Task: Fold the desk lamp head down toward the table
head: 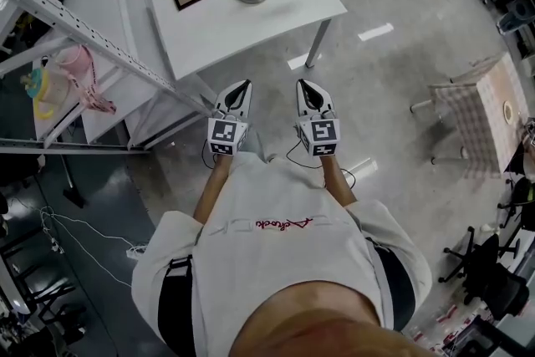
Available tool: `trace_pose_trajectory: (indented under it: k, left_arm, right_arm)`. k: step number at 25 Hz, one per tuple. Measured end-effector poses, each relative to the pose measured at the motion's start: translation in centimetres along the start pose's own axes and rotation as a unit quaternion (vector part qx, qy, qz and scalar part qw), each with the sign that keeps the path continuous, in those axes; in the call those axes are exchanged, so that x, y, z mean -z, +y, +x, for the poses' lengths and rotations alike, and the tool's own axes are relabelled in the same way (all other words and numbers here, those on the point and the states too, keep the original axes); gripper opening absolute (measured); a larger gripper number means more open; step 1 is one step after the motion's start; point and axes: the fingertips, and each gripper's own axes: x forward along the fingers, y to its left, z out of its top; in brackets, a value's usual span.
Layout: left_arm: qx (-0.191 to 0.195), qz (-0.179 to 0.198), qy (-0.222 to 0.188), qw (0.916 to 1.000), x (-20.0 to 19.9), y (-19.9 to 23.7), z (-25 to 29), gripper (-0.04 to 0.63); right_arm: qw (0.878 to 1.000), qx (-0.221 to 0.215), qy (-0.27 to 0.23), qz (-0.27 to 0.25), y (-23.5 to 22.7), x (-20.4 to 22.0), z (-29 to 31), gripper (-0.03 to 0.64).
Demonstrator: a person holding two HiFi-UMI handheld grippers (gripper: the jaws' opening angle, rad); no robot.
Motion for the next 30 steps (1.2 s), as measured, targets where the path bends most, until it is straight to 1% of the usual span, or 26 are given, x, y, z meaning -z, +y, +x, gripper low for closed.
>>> trace_pose_trajectory:
  k: [5, 16, 21, 30]
  left_arm:
    - [-0.005, 0.001, 0.007, 1.0000, 0.4, 0.6, 0.3, 0.025]
    - [-0.006, -0.003, 0.002, 1.0000, 0.4, 1.5, 2.6, 0.025]
    - [-0.010, 0.010, 0.000, 0.9999, 0.4, 2.1, 3.7, 0.025]
    - [-0.018, 0.007, -0.001, 0.9998, 1.1, 3.8, 5.5, 0.025]
  right_arm:
    - [1.000, -0.007, -0.001, 0.000, -0.2, -0.2, 0.9, 0.026]
    - [1.000, -0.010, 0.004, -0.003, -1.4, 0.1, 2.8, 0.026]
    - [1.000, -0.014, 0.005, -0.007, -1.8, 0.1, 4.3, 0.026]
    - [1.000, -0.016, 0.002, -0.011, -2.7, 0.2, 6.5, 0.026]
